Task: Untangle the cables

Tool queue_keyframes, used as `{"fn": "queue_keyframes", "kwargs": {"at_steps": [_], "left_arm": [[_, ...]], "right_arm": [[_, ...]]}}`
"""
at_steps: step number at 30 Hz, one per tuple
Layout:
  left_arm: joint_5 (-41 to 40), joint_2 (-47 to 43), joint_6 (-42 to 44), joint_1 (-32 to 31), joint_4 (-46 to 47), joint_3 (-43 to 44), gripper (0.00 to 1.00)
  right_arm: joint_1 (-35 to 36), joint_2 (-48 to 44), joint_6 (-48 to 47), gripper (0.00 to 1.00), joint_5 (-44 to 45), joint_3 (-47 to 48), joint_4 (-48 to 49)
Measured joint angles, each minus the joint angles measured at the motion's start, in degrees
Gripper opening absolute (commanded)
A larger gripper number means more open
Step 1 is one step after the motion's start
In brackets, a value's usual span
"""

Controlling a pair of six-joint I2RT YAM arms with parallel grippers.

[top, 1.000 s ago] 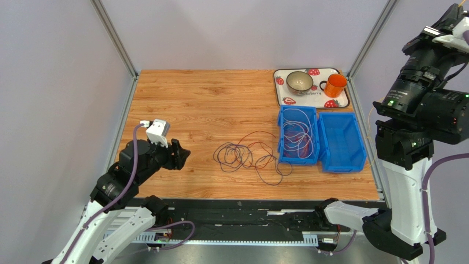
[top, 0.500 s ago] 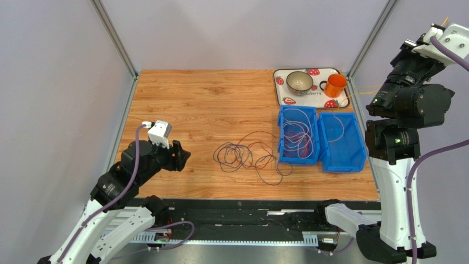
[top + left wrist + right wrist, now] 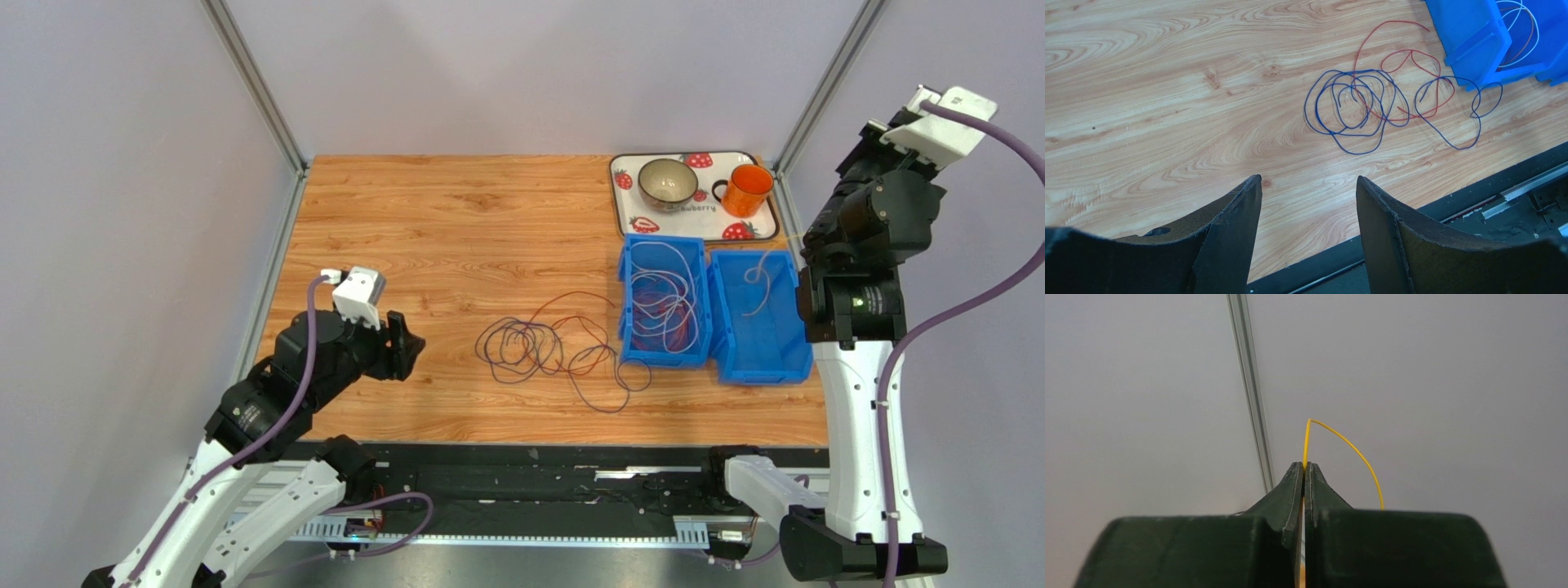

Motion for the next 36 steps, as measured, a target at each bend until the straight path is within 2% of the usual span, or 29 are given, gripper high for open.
{"fn": "queue_keyframes", "kwargs": {"at_steps": [13,22,36], "left_arm": [[0.00,0.09,0.02,0.00,-0.02,0.00,0.67],[0.02,0.09,0.02,-0.02,0.00,0.00,0.66],[0.04,0.28,0.02,0.00,0.00,0.00,0.66]], "right_arm": [[-3.32,-4.52,13.77,0.00,-4.57,-11.98,-8.57],[-3.69,-7.30,20.31,0.00,-6.58,-17.70,-12.52],[-3.69,-5.84,27.06,0.00,-9.73,-22.80,-16.02]]}}
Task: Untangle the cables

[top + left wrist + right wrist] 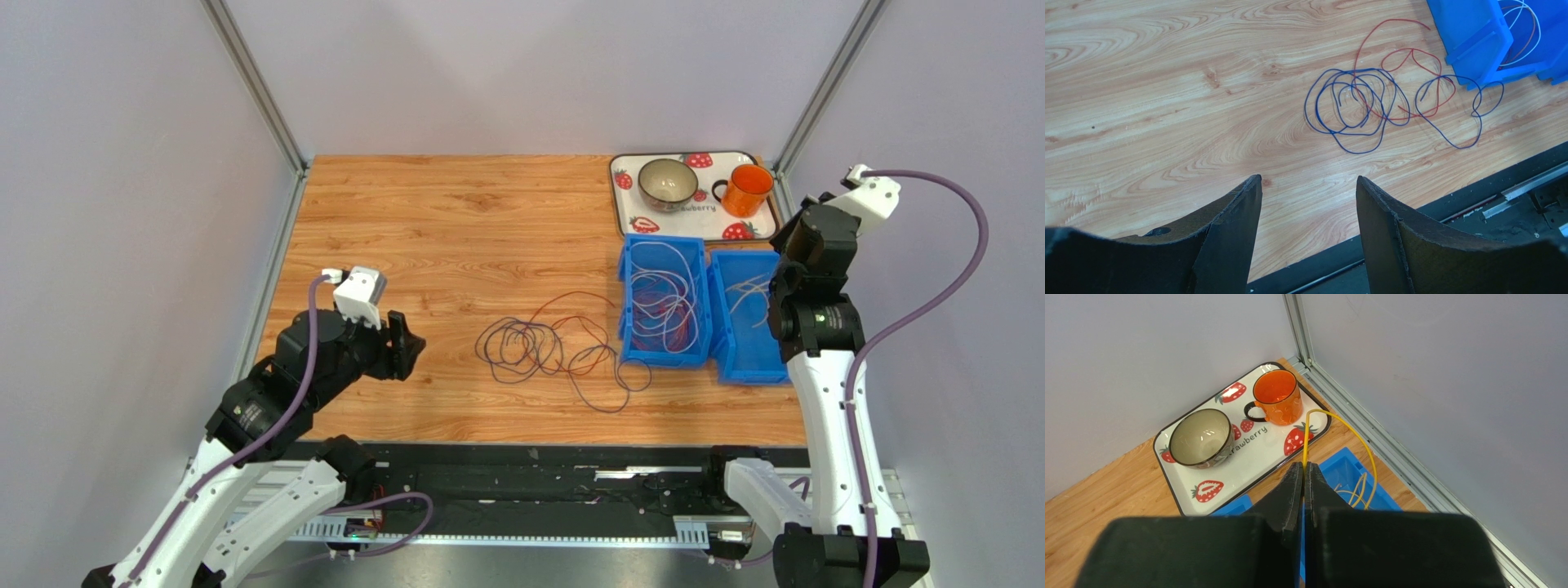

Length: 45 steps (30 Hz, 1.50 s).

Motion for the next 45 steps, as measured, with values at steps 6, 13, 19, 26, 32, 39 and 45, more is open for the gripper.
{"fn": "queue_keyframes", "kwargs": {"at_steps": [6,13,19,26,32,39,45], "left_arm": [[0.02,0.02,0.00,0.00,0.00,0.00,0.66],[0.11,-0.26,0.00,0.00,0.00,-0.11,0.66],[0.17,-0.46,0.00,0.00,0.00,-0.11,0.66],[0.17,-0.83,0.00,-0.02,0.02,-0.13,0.66],[0.20,-0.83,0.00,-0.02,0.02,-0.13,0.66],[0.20,-0.83,0.00,-0.02,0.02,-0.13,0.66],[0.17,-0.83,0.00,0.00,0.02,-0.13,0.66]], "right_arm": [[-0.98,1.86,1.84,0.00,-0.09,-3.93,0.74],[-3.65,5.51,5.38,0.00,-3.06,-9.94,2.45],[-3.76,10.25,6.14,0.00,-6.60,-11.39,4.24],[-4.11,13.62,6.97,0.00,-8.87,-14.49,5.60],[-4.52,17.03,8.26,0.00,-8.79,-15.96,5.42],[-4.85,20.17,9.84,0.01,-8.90,-15.65,2.73],[-4.85,24.74,9.97,0.41,-9.49,-7.50,-5.90]]}}
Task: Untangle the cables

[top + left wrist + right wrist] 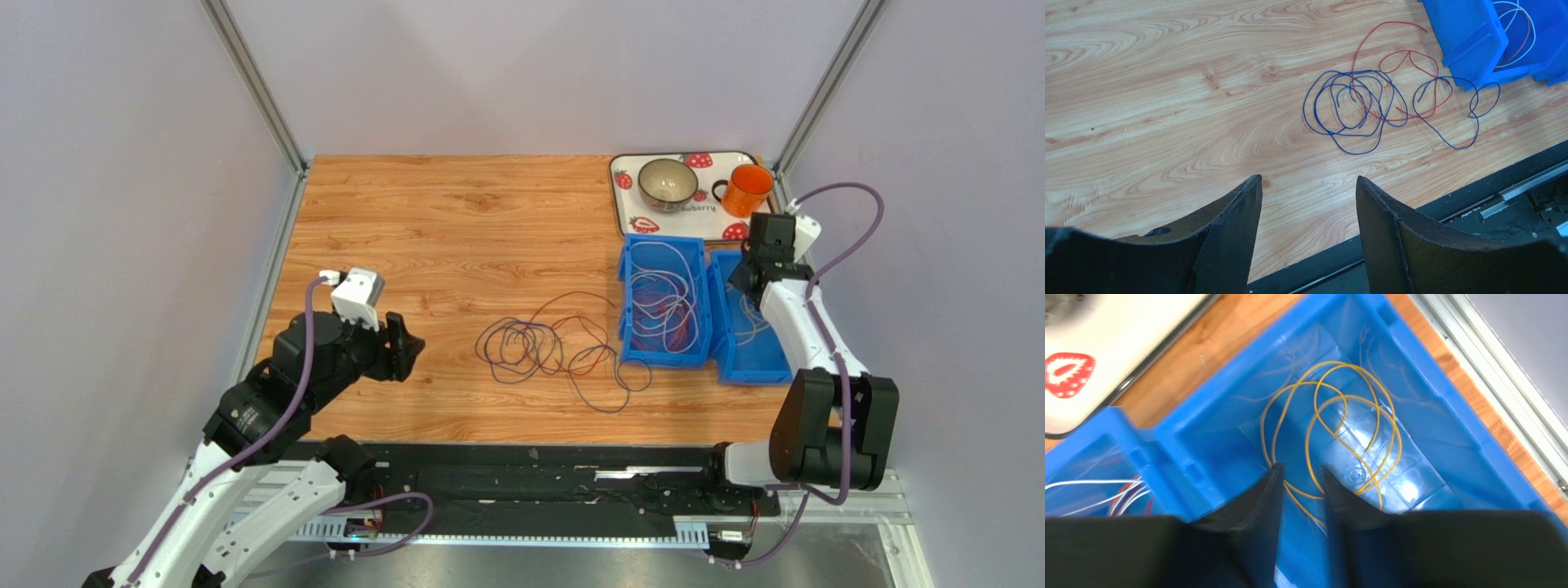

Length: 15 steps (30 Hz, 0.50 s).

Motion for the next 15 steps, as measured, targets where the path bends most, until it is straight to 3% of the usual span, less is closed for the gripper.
{"fn": "queue_keyframes", "kwargs": {"at_steps": [2,3,8,15], "left_arm": [[0.02,0.02,0.00,-0.02,0.00,0.00,0.66],[0.02,0.04,0.00,0.00,0.00,0.00,0.66],[0.00,0.50,0.00,-0.02,0.00,0.00,0.66],[0.15,2.29,0.02,0.00,0.02,0.00,0.66]], "right_arm": [[0.00,0.24,-0.20,0.59,0.07,3.67,-2.62],[0.00,0.15,-0.02,0.61,0.15,5.14,-3.39],[0.00,-1.16,-0.39,0.61,0.26,11.69,-7.93],[0.66,-6.64,-0.37,0.57,-1.55,13.44,-11.96]]}}
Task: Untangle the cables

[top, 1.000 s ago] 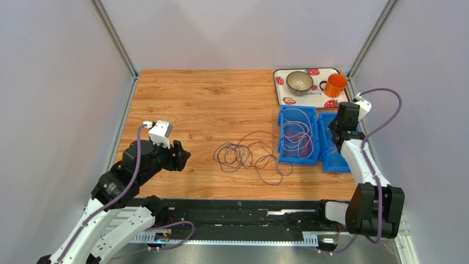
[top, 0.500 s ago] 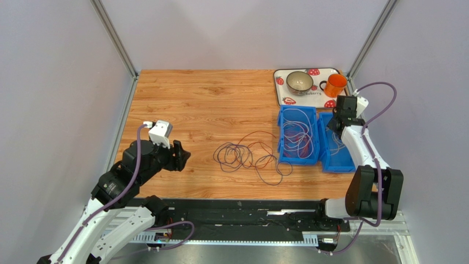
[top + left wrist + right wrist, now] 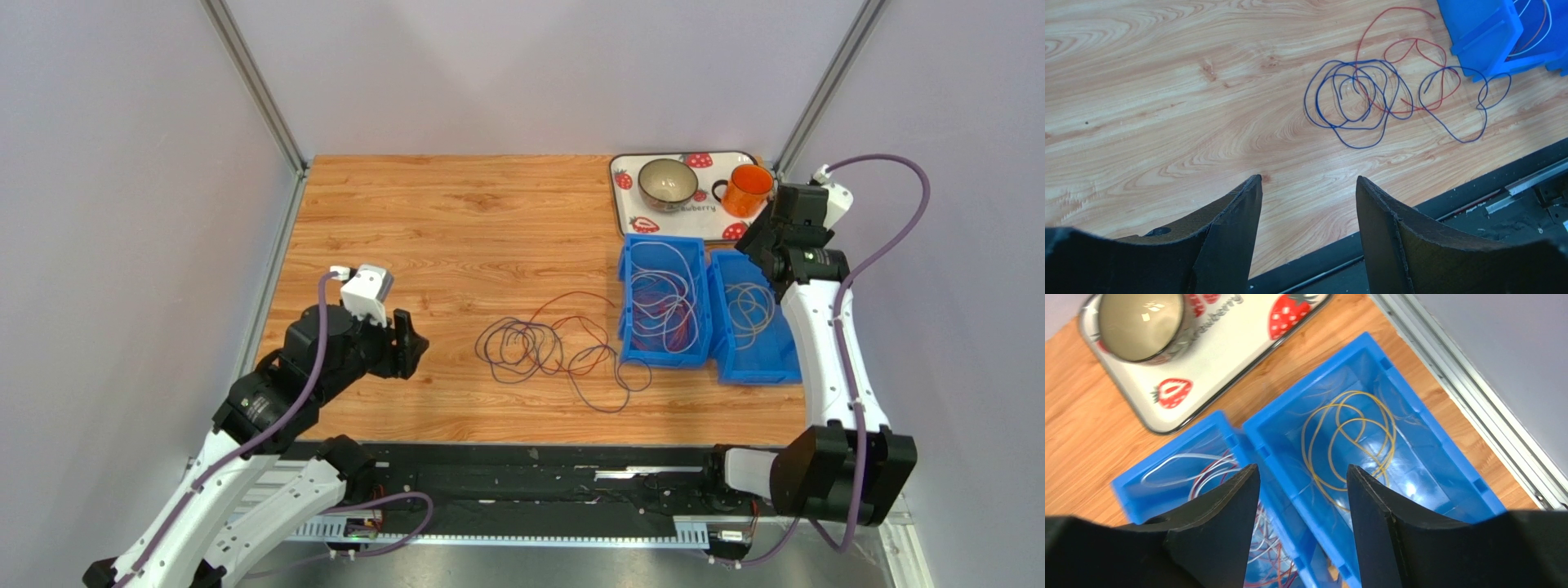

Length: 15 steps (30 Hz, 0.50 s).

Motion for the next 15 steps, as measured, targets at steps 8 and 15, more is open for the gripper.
{"fn": "queue_keyframes", "kwargs": {"at_steps": [8,15], "left_arm": [[4.48,9.14,-1.77,-0.02,1.16,0.26,0.61],[10.34,18.73,-6.95,-0.57,7.26,0.28,0.59]], "right_arm": [[6.78,-8.37,1.31,0.56,-7.61,-0.04,-1.57],[23.41,-11.56,3.78,0.56,-10.14,-1.57,-2.73]]}}
